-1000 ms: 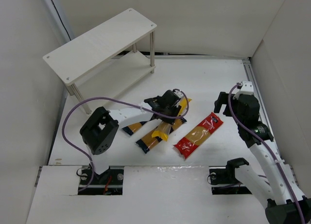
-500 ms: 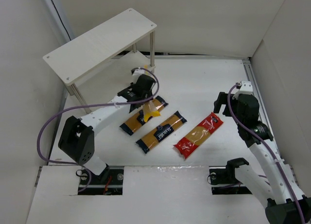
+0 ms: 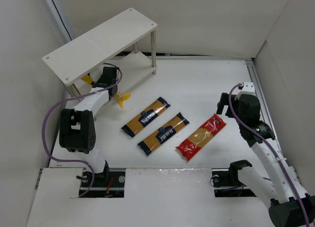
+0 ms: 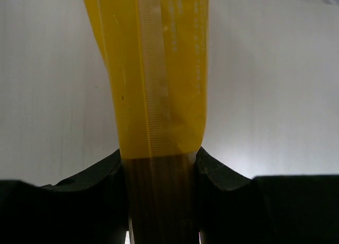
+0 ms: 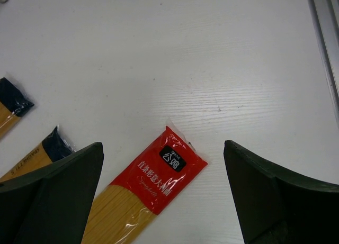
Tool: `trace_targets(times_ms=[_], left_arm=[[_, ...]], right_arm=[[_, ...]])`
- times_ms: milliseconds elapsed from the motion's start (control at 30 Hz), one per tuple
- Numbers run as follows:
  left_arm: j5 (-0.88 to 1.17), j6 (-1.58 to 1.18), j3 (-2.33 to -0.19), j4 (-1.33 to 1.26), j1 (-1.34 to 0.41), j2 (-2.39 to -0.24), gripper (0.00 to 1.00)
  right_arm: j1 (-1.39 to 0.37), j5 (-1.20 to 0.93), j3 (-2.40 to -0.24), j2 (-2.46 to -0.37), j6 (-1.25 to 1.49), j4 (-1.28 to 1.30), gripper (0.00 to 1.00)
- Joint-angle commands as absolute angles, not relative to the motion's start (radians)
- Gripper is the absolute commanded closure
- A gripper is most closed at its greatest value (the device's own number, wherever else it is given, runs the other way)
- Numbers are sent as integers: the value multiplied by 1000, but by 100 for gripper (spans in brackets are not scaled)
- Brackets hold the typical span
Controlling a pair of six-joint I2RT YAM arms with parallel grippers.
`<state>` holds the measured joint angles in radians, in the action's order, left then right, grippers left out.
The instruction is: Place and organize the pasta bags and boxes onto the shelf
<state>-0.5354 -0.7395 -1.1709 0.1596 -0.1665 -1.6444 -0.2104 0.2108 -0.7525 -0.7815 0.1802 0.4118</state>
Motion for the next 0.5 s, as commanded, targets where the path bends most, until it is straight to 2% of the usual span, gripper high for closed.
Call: trace_targets(times_ms=[0, 67, 133, 167, 200, 233, 267, 400, 467], left_arm=[[-592, -726, -1220, 17, -170, -1634, 100], [-627, -753, -1273, 83, -141, -1661, 99], [-609, -767, -1305, 154, -115, -1692, 88], [-586, -767, -1319, 167, -103, -1692, 53], [-527, -746, -1319, 167, -94, -1692, 30], [-505, -703, -1319, 167, -94, -1692, 13], [-485, -677, -1296, 140, -94, -1683, 1], [-411, -542, -1234, 111, -167, -1617, 1], [-275, -474, -1209, 101, -204, -1582, 1]], right_arm=[[-213, 239, -776, -782, 176, 397, 1], [-213, 239, -776, -792, 176, 397, 1], [-213, 249, -776, -801, 176, 397, 1], [-213, 249, -776, -801, 176, 397, 1], [-213, 249, -776, -801, 176, 397, 1], [-213, 249, -776, -801, 176, 397, 0], [-213, 249, -776, -801, 176, 397, 0], [-213, 221, -776, -790, 176, 388, 0], [-213, 186, -776, -790, 167, 388, 0]])
